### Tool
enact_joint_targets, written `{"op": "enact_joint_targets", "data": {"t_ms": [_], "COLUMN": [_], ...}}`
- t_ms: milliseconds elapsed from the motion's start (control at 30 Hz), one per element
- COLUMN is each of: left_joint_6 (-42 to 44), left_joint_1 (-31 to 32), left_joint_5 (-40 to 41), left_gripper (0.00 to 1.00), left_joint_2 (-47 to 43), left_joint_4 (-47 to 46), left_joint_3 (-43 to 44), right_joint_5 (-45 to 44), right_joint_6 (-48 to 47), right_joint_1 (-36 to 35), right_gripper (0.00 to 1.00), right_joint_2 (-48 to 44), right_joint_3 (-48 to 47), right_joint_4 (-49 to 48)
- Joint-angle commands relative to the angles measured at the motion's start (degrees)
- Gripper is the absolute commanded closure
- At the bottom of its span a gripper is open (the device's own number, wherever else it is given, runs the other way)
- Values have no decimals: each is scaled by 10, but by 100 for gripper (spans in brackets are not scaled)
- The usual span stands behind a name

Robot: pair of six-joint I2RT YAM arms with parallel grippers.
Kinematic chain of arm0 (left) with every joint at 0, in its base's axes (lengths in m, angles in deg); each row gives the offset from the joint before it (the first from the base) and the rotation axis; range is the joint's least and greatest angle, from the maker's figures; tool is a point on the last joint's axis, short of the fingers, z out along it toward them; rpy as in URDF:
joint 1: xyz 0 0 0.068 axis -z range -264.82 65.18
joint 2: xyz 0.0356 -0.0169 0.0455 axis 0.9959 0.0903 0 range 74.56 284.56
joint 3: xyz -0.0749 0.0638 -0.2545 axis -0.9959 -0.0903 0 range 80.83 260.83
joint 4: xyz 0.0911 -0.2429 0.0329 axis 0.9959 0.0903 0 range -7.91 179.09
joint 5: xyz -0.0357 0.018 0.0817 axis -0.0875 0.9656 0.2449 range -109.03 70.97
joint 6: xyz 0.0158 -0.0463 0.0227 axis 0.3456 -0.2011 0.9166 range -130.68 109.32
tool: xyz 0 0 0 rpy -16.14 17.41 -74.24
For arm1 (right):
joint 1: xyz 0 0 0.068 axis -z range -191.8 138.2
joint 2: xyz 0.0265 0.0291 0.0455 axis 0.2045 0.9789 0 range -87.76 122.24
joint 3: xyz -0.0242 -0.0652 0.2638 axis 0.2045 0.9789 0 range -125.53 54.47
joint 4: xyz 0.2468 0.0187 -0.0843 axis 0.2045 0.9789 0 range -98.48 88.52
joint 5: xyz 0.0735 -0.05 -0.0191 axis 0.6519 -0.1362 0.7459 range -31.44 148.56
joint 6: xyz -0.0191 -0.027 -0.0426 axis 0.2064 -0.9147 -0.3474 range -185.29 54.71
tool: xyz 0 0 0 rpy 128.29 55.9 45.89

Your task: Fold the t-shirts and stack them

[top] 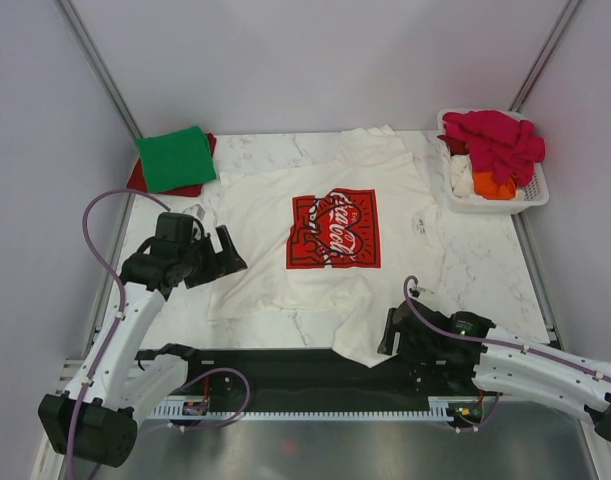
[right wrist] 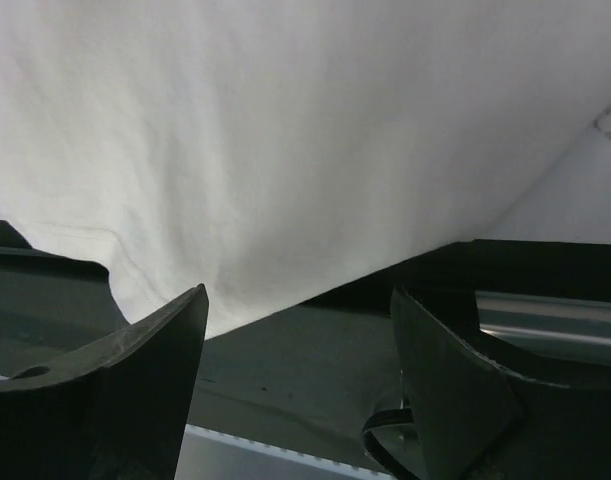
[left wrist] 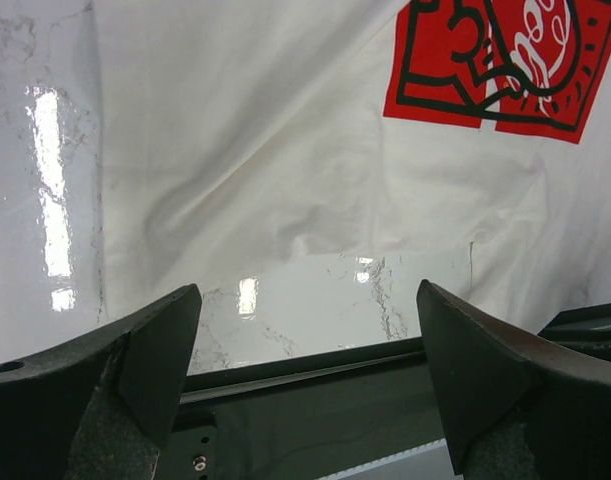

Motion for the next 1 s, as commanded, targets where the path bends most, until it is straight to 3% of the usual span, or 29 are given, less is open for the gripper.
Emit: {"op": "enact_joint_targets", "data": {"t_ms": [0, 100, 200, 233, 300, 333, 367, 433, 600, 733, 867, 967], "left_joint_6": [-14, -14, -16, -19, -26, -45, -52, -70, -112, -177, -231, -231], "left_joint_1": [2, 2, 3, 3, 3, 5, 6, 9, 34, 96, 173, 178], "left_joint_5": [13, 16, 22, 23, 38, 52, 58, 62, 75, 122, 154, 154], "left_gripper": [4, 4, 4, 4, 2, 0, 0, 0, 0, 0, 0, 0], "left_joint_2": [-19, -20, -18, -19, -22, -22, -23, -27, -43, -30, 43, 51], "left_joint_4": [10, 13, 14, 15, 26, 34, 41, 56, 81, 94, 87, 87], "left_joint_3": [-1, 0, 0, 1, 0, 1, 1, 1, -21, -28, -51, -91], "right_joint_5": [-5, -3, -2, -2, -26, -46, -71, -147, -213, -243, -233, -248], "right_joint_6": [16, 17, 19, 19, 16, 13, 13, 13, 48, 47, 22, 29], "right_joint_1": [-6, -6, -7, -6, -6, -6, -6, -6, -6, -6, -6, -6], "right_gripper": [19, 21, 35, 51, 70, 91, 99, 100, 100, 100, 100, 100], "right_joint_2": [4, 21, 33, 33, 26, 14, 7, -9, -52, -53, -24, -37], "right_joint_3": [2, 18, 30, 31, 16, 0, -20, -98, -211, -249, -251, -267], "right_joint_4": [-46, -84, -117, -122, -98, -71, -34, 85, 190, 214, 208, 240]}}
